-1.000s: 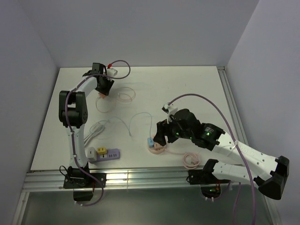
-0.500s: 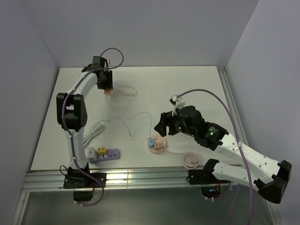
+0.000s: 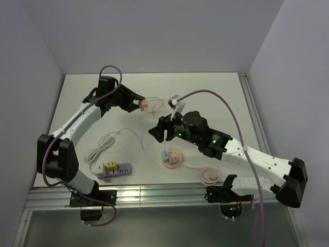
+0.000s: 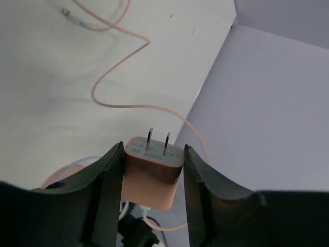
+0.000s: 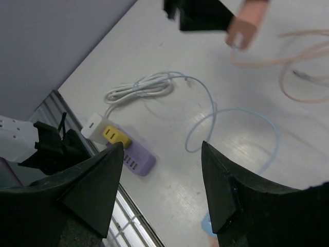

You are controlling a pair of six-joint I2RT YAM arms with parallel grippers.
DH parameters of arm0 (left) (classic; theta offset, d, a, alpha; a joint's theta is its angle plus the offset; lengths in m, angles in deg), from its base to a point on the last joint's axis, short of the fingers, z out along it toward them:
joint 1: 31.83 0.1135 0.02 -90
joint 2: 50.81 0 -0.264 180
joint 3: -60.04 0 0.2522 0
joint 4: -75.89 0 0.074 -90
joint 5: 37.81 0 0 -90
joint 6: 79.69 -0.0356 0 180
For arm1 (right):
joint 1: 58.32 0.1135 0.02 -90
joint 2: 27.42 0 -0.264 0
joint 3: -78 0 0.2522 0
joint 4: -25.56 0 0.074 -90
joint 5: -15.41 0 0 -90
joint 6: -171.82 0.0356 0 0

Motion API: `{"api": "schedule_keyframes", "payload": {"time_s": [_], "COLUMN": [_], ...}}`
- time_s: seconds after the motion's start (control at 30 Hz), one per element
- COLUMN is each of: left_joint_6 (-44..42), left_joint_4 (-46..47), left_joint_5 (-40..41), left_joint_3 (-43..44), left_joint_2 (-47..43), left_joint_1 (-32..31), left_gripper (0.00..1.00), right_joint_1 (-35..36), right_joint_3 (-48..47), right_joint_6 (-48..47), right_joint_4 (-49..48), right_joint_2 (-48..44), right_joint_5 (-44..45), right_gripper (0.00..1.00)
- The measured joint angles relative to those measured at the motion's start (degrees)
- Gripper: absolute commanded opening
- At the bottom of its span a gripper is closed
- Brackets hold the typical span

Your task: Insert the plug

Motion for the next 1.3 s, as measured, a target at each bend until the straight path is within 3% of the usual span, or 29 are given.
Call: {"api": "schedule_keyframes", "payload": {"time_s": [0.2, 0.4, 0.73, 1.3], "left_joint_6": [18.80, 30.40, 35.76, 37.18], "left_joint_4": [1.70, 3.96, 5.44, 7.39], "left_joint_5": [-1.79, -2.56, -4.28, -6.05], "left_joint_3": [-12.79, -15.72, -15.47, -17.62], "left_joint_2": [-6.27, -13.44, -11.91, -14.60], "left_joint_1": [-4.83, -4.85, -6.03, -6.78], "left_gripper": [0.00, 0.00, 0.00, 0.00], "right_joint_1": [3.56, 4.02, 5.25, 1.05], "right_joint_3": [-6.19, -6.60, -6.62, -7.74], "right_joint_6": [-2.05, -1.79, 0.94, 2.73], "right_joint_4": [-4.61, -7.26, -8.74, -11.87], "right_joint_2": [10.49, 14.58, 14.82, 19.54], "right_joint_5": [3.30, 10.95, 19.98, 18.95], "right_gripper": [0.70, 0.71, 0.70, 0.55]}}
